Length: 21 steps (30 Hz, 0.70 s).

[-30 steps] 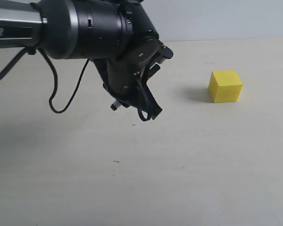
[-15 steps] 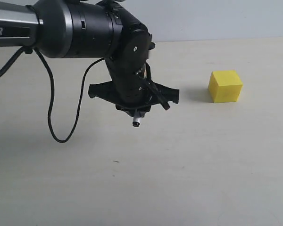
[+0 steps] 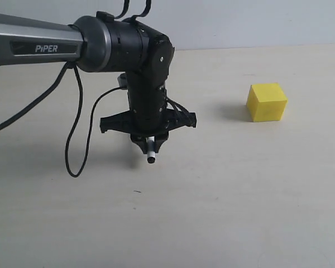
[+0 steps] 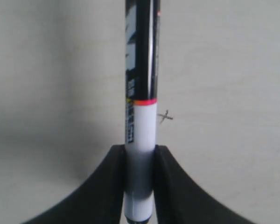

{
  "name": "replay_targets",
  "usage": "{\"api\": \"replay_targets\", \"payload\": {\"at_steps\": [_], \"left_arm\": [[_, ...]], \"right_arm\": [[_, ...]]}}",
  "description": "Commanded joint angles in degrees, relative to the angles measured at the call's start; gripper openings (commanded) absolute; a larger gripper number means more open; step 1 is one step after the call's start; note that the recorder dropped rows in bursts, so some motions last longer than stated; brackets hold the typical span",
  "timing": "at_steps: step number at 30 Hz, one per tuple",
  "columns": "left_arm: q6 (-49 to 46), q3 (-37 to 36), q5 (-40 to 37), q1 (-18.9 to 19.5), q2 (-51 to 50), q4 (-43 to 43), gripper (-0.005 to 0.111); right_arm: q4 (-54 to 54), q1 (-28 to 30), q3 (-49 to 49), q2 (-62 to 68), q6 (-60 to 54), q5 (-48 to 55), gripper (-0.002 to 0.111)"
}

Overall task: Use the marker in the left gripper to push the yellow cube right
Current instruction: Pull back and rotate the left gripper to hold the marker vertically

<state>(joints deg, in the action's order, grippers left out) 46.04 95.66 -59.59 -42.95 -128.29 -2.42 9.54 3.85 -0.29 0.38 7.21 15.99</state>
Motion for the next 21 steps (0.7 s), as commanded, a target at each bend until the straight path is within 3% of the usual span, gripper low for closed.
{"api": "replay_targets", "payload": {"at_steps": [1, 21], "left_arm": [[1.11, 0.32, 1.2, 0.06, -0.75, 0.67, 0.0], [3.65, 0.32, 3.03, 0.06, -2.04, 1.51, 0.0]], "right_arm": [[0.04, -0.22, 0.29, -0.38, 0.12, -0.74, 0.0], [0.04, -0.22, 0.29, -0.38, 0.12, -0.74, 0.0]]}}
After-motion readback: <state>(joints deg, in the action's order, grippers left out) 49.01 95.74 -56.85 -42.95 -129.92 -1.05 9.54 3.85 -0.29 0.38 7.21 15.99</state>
